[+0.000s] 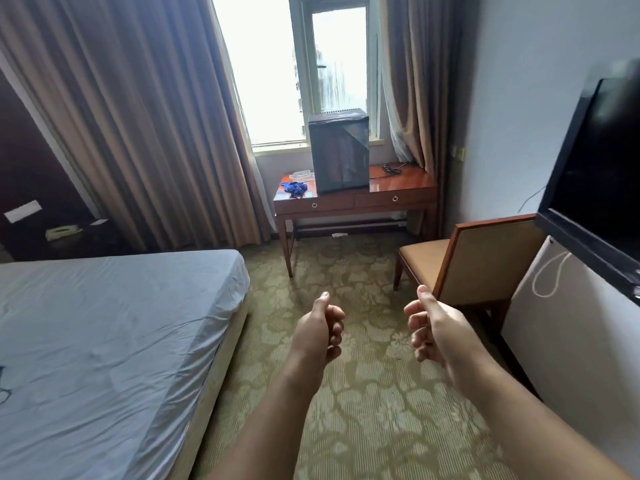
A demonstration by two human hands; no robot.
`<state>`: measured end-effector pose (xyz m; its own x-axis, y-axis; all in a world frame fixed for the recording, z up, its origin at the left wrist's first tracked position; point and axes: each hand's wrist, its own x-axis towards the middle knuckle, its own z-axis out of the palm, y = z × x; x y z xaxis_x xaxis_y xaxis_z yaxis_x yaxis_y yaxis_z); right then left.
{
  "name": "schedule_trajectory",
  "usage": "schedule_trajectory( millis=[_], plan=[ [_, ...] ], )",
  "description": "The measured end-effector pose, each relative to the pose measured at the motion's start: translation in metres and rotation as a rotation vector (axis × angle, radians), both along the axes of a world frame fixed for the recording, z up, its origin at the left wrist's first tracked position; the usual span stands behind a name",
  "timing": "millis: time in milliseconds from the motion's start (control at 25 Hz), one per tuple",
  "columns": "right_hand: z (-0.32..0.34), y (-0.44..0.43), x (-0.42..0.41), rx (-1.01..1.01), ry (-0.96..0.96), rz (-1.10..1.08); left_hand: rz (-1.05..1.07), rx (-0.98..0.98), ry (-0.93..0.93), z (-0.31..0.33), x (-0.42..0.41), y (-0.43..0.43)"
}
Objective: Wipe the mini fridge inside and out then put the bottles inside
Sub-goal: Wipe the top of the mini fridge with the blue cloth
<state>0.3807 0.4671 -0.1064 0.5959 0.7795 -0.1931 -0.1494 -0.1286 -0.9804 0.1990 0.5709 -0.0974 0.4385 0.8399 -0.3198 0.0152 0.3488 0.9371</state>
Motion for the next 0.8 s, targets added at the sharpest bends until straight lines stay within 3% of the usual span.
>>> schedule_trajectory(
  millis=[160,360,680,800],
  plan=[
    [-0.036,0.126,0.108,-0.031,0.023,0.019,-0.017,-0.042,0.016,-0.031,0.105,0.126],
    [-0.025,0.287,0.211,-0.138,0.009,0.079,0.084,-0.141,0.047,-0.031,0.193,0.29],
    [-0.031,0.577,0.285,-0.137,-0.142,0.227,0.144,-0.172,-0.043,-0.064,0.288,0.563],
    [-0.039,0.692,0.309,-0.163,-0.168,0.225,0.119,-0.171,0.021,-0.073,0.319,0.661]
  ],
)
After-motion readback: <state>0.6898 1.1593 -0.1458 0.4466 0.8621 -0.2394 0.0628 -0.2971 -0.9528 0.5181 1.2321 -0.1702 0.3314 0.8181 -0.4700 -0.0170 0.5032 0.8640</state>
